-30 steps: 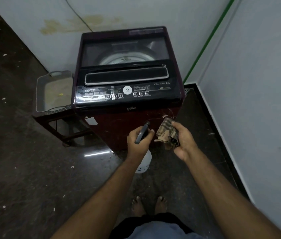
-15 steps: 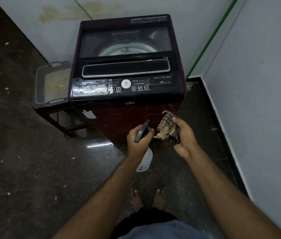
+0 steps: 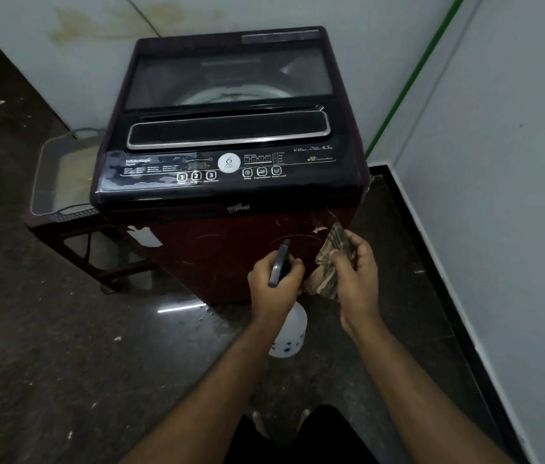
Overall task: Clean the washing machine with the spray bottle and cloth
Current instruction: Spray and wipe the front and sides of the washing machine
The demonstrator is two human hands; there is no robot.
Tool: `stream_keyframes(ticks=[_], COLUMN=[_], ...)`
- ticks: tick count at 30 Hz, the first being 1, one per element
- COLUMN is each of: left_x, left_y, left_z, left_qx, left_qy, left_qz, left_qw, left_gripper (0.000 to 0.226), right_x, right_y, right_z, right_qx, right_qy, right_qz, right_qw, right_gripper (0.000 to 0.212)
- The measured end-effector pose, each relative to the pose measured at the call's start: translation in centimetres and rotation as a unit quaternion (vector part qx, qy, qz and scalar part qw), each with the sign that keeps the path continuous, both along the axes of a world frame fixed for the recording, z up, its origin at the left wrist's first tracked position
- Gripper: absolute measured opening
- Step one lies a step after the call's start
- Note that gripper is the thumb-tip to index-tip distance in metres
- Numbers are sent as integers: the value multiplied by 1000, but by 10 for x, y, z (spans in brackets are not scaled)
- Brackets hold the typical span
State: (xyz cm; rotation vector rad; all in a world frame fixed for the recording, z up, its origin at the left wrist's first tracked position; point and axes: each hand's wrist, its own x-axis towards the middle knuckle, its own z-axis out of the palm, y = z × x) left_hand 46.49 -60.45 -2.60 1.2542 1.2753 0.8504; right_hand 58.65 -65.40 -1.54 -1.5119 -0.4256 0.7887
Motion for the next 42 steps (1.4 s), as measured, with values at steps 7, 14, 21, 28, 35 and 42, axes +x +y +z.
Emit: stream_keyframes(ticks=[7,14,21,28,35,42], left_x=[18,21,11,11,21,19], left_y=[32,69,85,81,68,66], left_z=[-45,-79,-133,-163,-137,-132], left_qx=[50,147,244,300,260,277], left_qy=[-44,-58,-81,-103,-111,-112], left_qz=[-10,-17,-21,-22,-82,-60], left_qw=[998,987,966,948,956,952], left_gripper=[25,33,32,22,20,20], right_x=[0,-4,26,31,35,32], right_y=[18,47,85,110,109,95], right_z=[-72,-157,-233,-261,-241,-207], right_qx=[97,142,215,153,121,153], right_qy=[-340,-430,-596,-686,-708,-709], right_qz=[-14,-16,-46,-62,-37,-96], right_qw=[935,891,772,709,695,682], right_gripper=[57,51,44,48,38,32])
